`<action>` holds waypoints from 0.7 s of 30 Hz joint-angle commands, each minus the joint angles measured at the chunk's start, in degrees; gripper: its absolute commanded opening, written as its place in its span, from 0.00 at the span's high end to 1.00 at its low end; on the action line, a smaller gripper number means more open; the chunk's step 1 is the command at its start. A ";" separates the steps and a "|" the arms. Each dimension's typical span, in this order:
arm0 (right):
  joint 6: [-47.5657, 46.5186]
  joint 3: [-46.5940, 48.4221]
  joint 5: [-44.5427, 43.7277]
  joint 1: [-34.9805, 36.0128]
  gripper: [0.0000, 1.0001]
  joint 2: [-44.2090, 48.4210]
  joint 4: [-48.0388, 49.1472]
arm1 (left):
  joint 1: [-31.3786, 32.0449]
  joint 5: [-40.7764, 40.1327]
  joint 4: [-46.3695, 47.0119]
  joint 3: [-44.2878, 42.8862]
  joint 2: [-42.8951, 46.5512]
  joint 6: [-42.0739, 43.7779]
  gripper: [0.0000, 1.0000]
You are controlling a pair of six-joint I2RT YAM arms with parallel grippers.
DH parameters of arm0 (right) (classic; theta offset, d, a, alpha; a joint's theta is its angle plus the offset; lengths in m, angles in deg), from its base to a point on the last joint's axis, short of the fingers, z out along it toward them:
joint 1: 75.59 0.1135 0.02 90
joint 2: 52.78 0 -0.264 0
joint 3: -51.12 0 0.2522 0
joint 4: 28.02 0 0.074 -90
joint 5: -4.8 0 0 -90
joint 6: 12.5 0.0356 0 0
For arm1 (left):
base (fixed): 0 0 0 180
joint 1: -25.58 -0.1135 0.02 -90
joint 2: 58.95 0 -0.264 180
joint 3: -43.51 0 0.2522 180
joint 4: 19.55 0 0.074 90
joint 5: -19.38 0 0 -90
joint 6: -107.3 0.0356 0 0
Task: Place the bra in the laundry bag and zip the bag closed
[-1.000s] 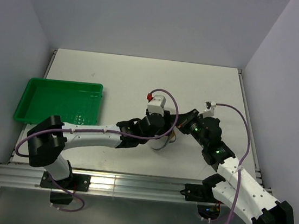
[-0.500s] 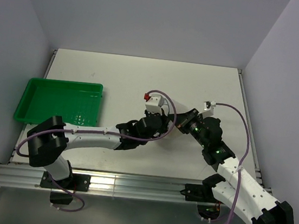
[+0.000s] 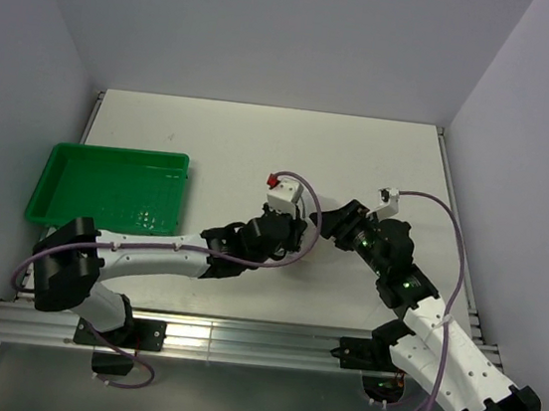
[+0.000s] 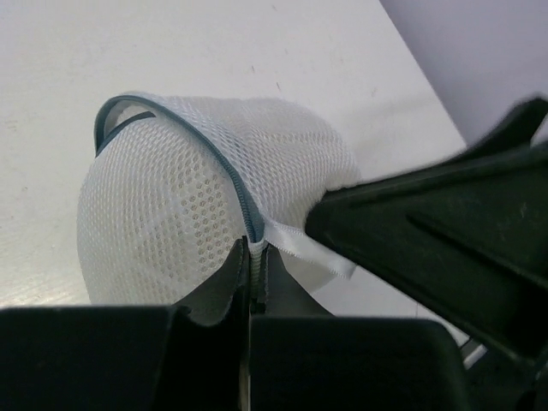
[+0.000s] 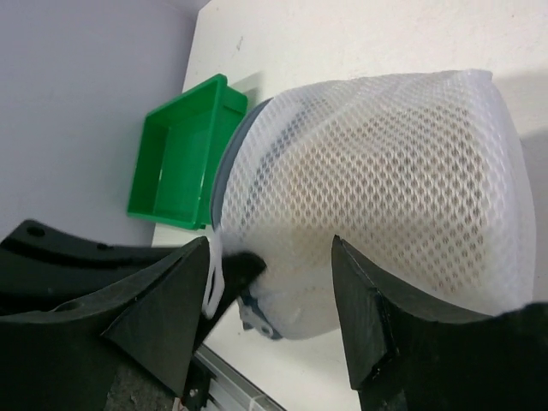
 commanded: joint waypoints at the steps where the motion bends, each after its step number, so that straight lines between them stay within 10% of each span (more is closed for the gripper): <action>1: -2.89 1.51 0.35 -0.96 0.34 0.74 -1.05 | 2.18 6.05 -1.27 -3.22 0.99 8.42 1.00; 13: -4.83 3.45 3.87 -2.90 0.24 1.70 -7.38 | 7.64 5.18 -7.07 -12.37 -5.87 19.15 1.00; 21: -4.65 3.71 2.63 -2.99 0.47 2.41 -10.29 | 7.81 3.16 -7.77 -13.69 -6.67 18.54 1.00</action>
